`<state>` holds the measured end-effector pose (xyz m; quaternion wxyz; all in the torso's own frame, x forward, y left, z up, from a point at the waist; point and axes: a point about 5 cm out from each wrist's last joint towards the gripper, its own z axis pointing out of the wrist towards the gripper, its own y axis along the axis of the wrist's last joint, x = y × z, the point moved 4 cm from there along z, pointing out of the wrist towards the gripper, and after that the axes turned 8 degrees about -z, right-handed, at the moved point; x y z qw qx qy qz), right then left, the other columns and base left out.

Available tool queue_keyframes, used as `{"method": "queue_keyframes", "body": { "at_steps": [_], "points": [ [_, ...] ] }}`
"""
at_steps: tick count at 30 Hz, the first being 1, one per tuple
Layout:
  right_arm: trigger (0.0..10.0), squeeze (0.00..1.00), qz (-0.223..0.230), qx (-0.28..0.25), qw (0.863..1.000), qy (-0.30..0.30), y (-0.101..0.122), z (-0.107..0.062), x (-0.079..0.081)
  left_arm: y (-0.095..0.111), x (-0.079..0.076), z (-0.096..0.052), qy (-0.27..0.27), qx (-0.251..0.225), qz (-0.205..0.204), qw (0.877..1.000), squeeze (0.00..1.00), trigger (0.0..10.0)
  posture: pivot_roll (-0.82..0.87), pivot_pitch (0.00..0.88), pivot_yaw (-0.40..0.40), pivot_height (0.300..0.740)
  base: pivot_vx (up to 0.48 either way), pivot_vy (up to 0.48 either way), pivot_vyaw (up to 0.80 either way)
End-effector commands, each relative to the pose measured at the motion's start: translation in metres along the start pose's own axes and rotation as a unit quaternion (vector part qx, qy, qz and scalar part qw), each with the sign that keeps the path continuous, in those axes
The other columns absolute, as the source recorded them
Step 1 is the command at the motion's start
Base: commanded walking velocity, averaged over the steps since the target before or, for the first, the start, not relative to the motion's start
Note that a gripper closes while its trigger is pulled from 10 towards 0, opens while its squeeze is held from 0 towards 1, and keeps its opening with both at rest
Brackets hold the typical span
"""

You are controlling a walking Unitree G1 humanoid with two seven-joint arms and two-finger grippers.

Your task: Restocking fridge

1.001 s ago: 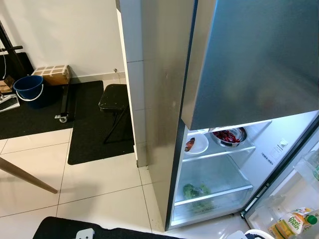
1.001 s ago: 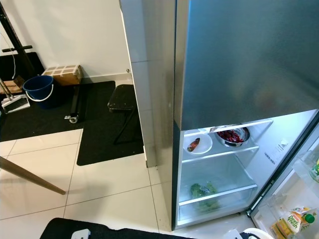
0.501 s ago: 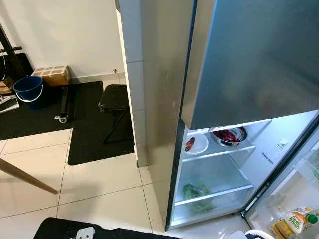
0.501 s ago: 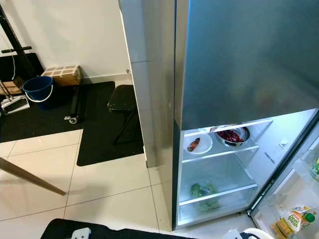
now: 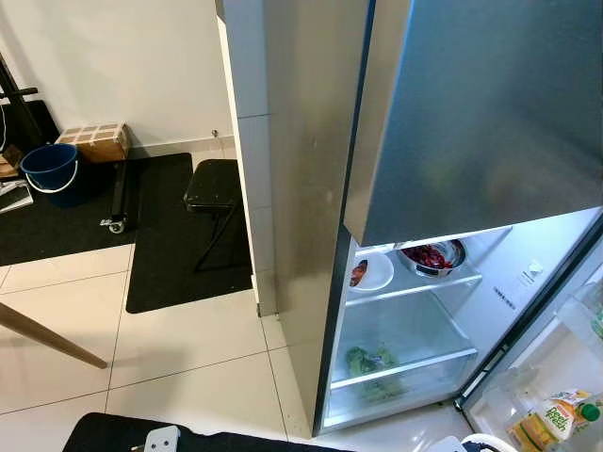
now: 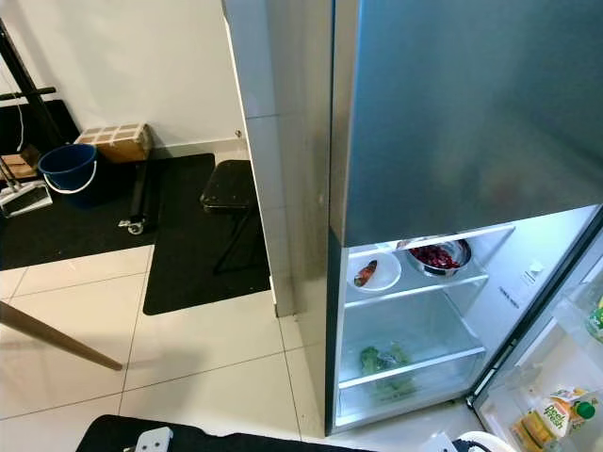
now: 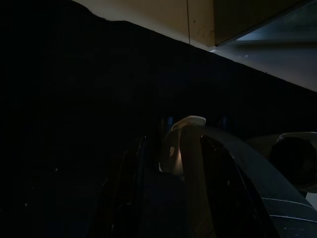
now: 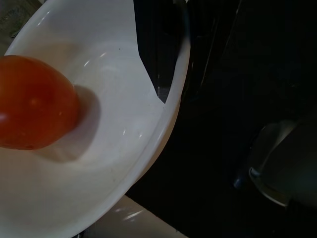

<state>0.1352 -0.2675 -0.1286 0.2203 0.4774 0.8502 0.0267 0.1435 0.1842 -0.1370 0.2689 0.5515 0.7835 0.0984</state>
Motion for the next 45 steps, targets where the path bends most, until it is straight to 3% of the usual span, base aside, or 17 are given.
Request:
{"method": "queue_keyframes", "body": {
  "at_steps": [1, 12, 23, 31, 40, 45],
  "points": [
    [10.0, 0.00, 0.000, -0.012, 1.000, -0.012, 0.0081, 0.0007, -0.0070, -0.0008, 0.0025, -0.0007, 0.005, 0.003, 0.002, 1.000, 0.00, 10.0, -0.05, 0.000, 0.005, 0.740, 0.000, 0.000, 0.00],
    [10.0, 0.00, -0.005, -0.011, 1.000, -0.010, 0.0076, 0.0007, -0.0045, 0.0013, 0.0022, -0.0003, 0.004, 0.001, 0.003, 1.000, 0.00, 10.0, -0.04, 0.000, 0.011, 0.740, 0.000, 0.000, 0.00],
    [10.0, 0.00, -0.007, -0.008, 1.000, -0.017, 0.0050, 0.0001, -0.0102, 0.0034, 0.0006, 0.0008, 0.006, -0.002, 0.000, 1.000, 0.00, 10.0, -0.06, 0.000, 0.012, 0.740, 0.000, 0.000, 0.80],
    [10.0, 0.00, -0.005, -0.003, 1.000, -0.025, 0.0032, -0.0001, -0.0107, 0.0014, -0.0045, 0.0020, -0.003, 0.003, 0.010, 1.000, 0.00, 10.0, -0.06, 0.000, 0.015, 0.740, 0.000, 0.000, 0.00],
    [10.0, 0.00, -0.005, -0.005, 1.000, -0.024, 0.0044, 0.0002, -0.0096, 0.0033, -0.0049, 0.0024, -0.004, 0.001, 0.006, 1.000, 0.00, 10.0, -0.06, 0.000, 0.009, 0.740, 0.000, -0.465, 0.00],
    [10.0, 0.00, -0.007, -0.006, 1.000, -0.025, 0.0057, 0.0002, -0.0112, 0.0026, -0.0046, 0.0025, 0.000, 0.000, -0.002, 1.000, 0.00, 10.0, -0.06, 0.000, 0.006, 0.740, 0.000, 0.000, 0.00]
  ]
}}
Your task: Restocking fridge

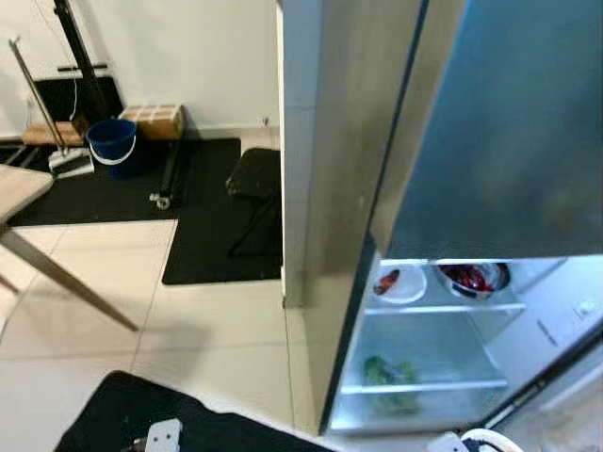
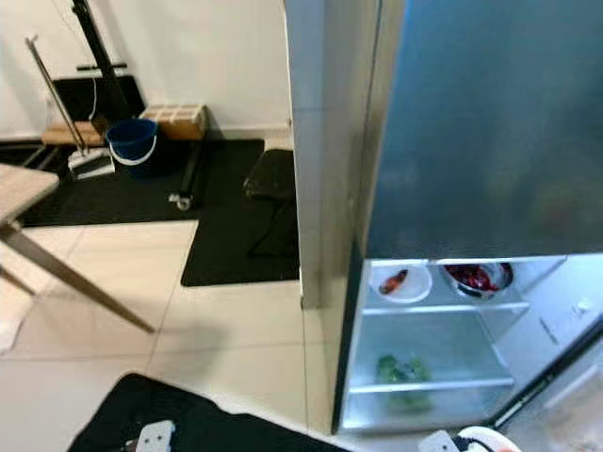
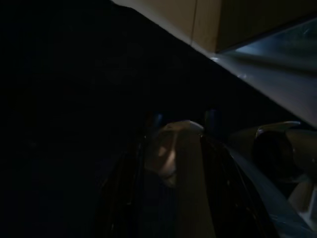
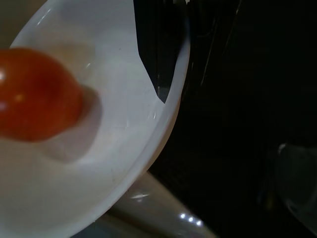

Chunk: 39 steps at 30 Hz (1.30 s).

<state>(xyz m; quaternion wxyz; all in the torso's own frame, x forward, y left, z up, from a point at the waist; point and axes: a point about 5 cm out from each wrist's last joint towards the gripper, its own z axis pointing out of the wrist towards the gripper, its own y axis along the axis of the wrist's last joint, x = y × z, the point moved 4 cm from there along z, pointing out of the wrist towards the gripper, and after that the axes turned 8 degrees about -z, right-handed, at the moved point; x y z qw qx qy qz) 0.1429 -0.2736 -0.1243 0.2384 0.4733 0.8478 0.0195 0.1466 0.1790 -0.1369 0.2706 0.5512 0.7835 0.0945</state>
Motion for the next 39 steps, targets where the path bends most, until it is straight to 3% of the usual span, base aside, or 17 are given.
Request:
{"method": "queue_keyframes", "body": {
  "at_steps": [1, 12, 18, 39],
  "points": [
    [10.0, 0.00, -0.003, -0.003, 1.000, -0.006, 0.0016, 0.0001, -0.0012, 0.0020, 0.0010, 0.0001, 0.003, -0.002, 0.000, 1.000, 0.00, 10.0, -0.06, 0.000, 0.006, 0.740, 0.000, 0.000, 0.00],
    [10.0, 0.00, -0.008, -0.004, 1.000, -0.005, 0.0024, 0.0002, -0.0013, 0.0018, -0.0002, 0.0002, -0.001, -0.003, 0.001, 1.000, 0.00, 10.0, -0.06, 0.000, 0.005, 0.740, 0.000, 0.000, 0.00],
    [10.0, 0.00, -0.011, -0.004, 1.000, -0.005, 0.0023, 0.0002, -0.0015, 0.0025, -0.0010, 0.0005, -0.004, -0.002, 0.006, 1.000, 0.00, 10.0, -0.06, 0.000, 0.006, 0.740, 0.000, -0.454, 0.00],
    [10.0, 0.00, -0.013, -0.005, 1.000, -0.002, 0.0056, 0.0009, 0.0005, 0.0022, 0.0004, 0.0004, 0.002, -0.001, 0.001, 1.000, 0.00, 10.0, -0.05, 0.000, 0.005, 0.740, 0.000, 0.000, 0.00]
  ]
}}
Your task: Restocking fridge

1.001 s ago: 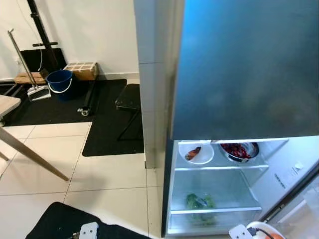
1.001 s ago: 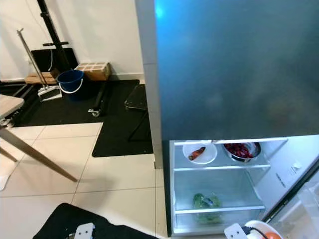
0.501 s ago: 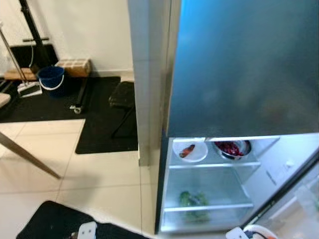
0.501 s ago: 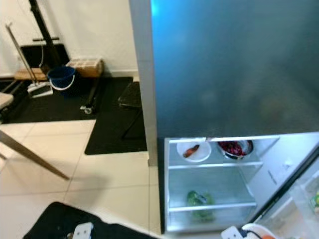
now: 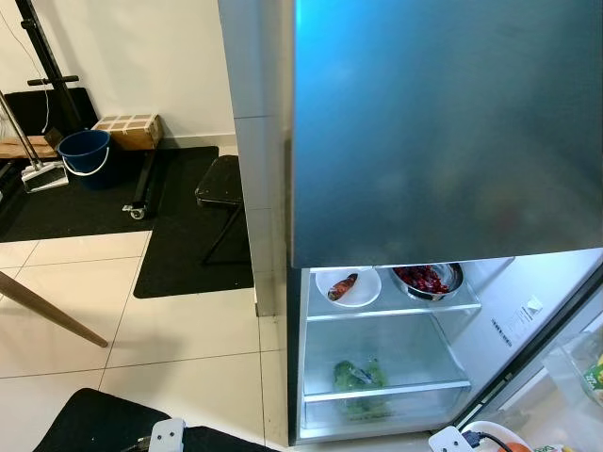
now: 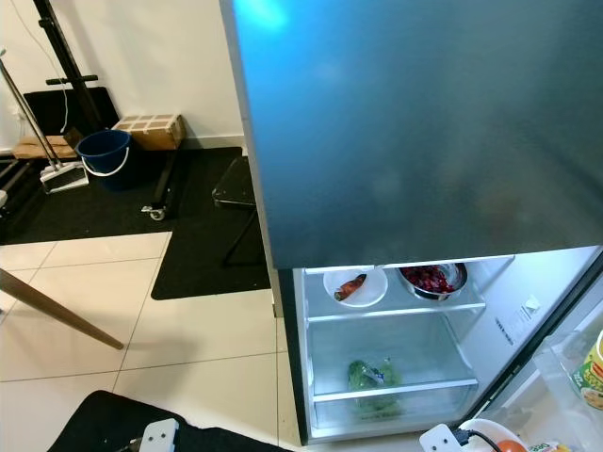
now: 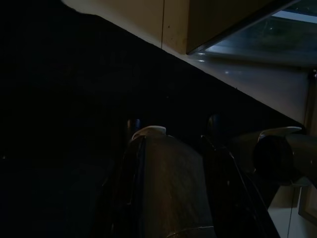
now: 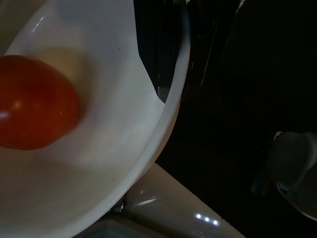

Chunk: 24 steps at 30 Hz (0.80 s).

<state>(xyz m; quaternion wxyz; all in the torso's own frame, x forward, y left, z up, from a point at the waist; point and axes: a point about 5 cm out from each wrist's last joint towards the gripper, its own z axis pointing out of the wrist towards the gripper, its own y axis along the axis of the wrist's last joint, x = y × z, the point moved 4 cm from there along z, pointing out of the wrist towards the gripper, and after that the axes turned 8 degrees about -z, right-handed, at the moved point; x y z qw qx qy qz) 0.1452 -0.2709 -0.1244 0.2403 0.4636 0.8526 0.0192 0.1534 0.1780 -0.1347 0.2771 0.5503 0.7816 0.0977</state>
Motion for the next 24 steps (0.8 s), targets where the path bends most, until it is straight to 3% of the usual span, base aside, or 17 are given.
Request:
{"method": "queue_keyframes", "body": {
  "at_steps": [1, 9, 16, 24],
  "points": [
    [10.0, 0.00, -0.003, -0.002, 1.000, 0.000, 0.002, 0.000, 0.000, -0.004, 0.005, -0.002, 0.009, 0.007, 0.002, 1.000, 0.00, 10.0, -0.05, 0.000, 0.005, 0.740, 0.000, 0.000, 0.00],
    [10.0, 0.00, -0.004, -0.010, 1.000, 0.003, 0.011, 0.002, 0.003, -0.004, 0.004, -0.001, 0.011, 0.006, 0.002, 1.000, 0.00, 10.0, -0.05, 0.000, 0.002, 0.740, 0.000, 0.000, 0.00],
    [10.0, 0.00, -0.067, -0.038, 0.997, 0.005, 0.028, 0.003, -0.001, -0.003, -0.001, 0.001, 0.009, 0.006, 0.001, 1.000, 0.00, 10.0, -0.05, 0.000, -0.010, 0.740, 0.000, 0.000, 0.00],
    [10.0, 0.00, -0.085, -0.057, 0.995, 0.000, 0.043, 0.004, -0.004, -0.006, -0.005, 0.002, 0.009, 0.009, 0.000, 1.000, 0.00, 10.0, -0.05, 0.000, -0.014, 0.740, 0.000, 0.000, 0.00]
  ]
}}
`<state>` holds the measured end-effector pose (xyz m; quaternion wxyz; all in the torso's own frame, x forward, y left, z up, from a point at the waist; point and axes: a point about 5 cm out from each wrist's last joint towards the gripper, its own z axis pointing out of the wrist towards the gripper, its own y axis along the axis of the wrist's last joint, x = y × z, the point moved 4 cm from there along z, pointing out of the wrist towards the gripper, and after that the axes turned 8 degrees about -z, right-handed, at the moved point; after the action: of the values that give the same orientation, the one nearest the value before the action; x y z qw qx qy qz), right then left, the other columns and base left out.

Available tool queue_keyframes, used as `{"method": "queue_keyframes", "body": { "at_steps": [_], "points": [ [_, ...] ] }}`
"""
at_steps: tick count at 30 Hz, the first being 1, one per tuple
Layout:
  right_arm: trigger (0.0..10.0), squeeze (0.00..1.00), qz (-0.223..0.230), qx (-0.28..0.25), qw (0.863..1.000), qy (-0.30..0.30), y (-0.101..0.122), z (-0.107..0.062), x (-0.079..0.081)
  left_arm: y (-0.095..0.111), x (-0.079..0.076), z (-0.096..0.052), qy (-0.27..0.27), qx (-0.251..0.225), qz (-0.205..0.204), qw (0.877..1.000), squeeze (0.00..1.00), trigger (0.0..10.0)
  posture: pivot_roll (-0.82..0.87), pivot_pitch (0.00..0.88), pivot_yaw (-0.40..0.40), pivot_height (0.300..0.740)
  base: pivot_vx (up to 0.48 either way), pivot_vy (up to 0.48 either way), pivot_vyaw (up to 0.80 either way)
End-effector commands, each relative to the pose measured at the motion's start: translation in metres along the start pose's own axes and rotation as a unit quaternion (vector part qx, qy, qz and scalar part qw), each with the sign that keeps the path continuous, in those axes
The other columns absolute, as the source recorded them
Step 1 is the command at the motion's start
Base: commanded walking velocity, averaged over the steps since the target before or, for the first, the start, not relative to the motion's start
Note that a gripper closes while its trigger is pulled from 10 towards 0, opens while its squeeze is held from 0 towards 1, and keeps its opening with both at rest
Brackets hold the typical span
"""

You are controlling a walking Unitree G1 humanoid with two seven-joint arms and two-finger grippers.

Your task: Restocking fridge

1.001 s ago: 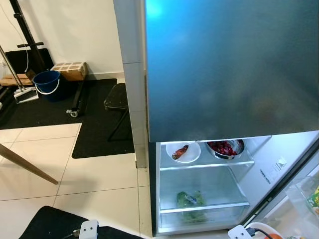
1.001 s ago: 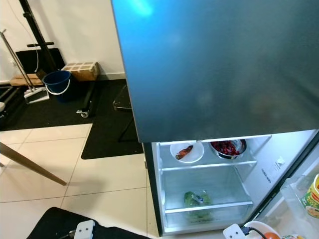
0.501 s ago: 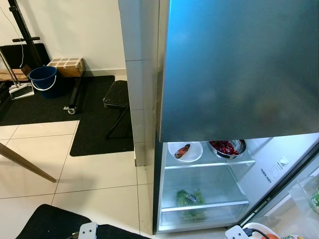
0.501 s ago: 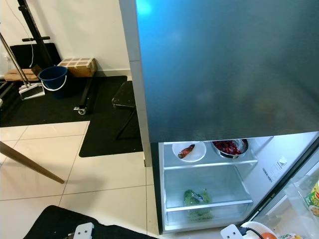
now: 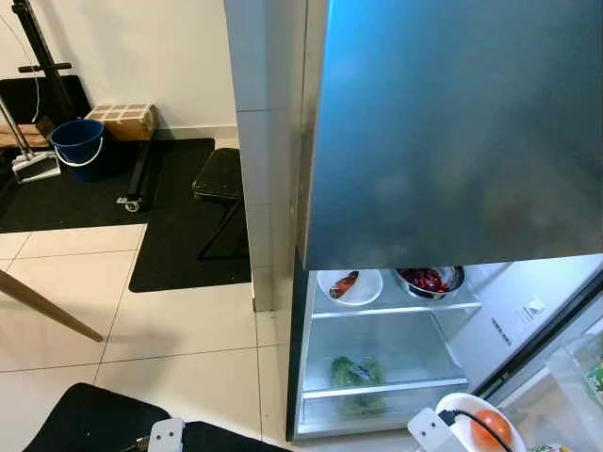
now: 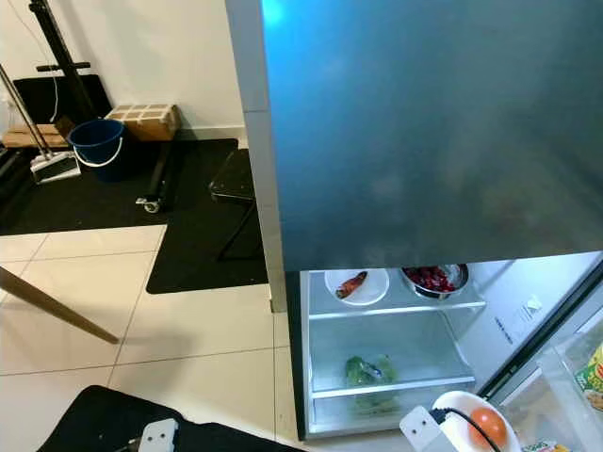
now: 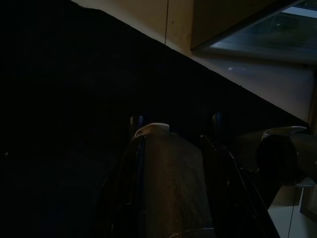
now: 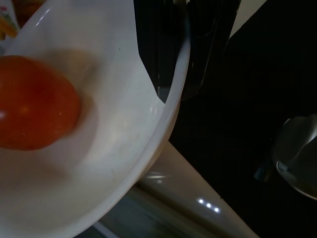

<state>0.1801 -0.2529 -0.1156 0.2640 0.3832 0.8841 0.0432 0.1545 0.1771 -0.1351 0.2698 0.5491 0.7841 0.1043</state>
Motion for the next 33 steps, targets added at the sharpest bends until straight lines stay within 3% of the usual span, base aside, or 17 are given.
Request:
{"method": "queue_keyframes", "body": {
  "at_steps": [1, 8, 18, 22, 33],
  "points": [
    [10.0, 0.00, -0.010, -0.010, 1.000, 0.000, 0.005, 0.001, 0.001, -0.007, -0.004, 0.001, -0.001, 0.011, 0.000, 1.000, 0.00, 10.0, -0.05, 0.000, -0.011, 0.740, 0.000, 0.000, 0.00],
    [10.0, 0.00, -0.058, -0.032, 0.998, 0.006, 0.017, 0.002, 0.006, -0.006, 0.007, -0.002, 0.015, 0.009, 0.007, 1.000, 0.00, 10.0, -0.04, 0.000, -0.010, 0.740, 0.000, 0.000, 0.00],
    [10.0, 0.00, -0.056, -0.040, 0.998, 0.000, 0.029, 0.003, 0.003, -0.001, 0.013, -0.003, 0.025, 0.003, 0.011, 1.000, 0.00, 10.0, -0.04, 0.000, -0.006, 0.740, 0.000, 0.000, 0.00],
    [10.0, 0.00, -0.031, -0.020, 0.999, 0.001, 0.016, 0.002, 0.004, -0.001, 0.011, -0.002, 0.026, 0.002, 0.011, 1.000, 0.00, 10.0, -0.04, 0.000, -0.008, 0.740, 0.000, 0.000, 0.00],
    [10.0, 0.00, -0.018, 0.008, 1.000, 0.011, -0.006, -0.001, 0.013, -0.006, 0.009, -0.003, 0.027, 0.006, 0.006, 1.000, 0.00, 10.0, -0.04, 0.000, -0.010, 0.740, 0.000, 0.000, 0.00]
  ]
}}
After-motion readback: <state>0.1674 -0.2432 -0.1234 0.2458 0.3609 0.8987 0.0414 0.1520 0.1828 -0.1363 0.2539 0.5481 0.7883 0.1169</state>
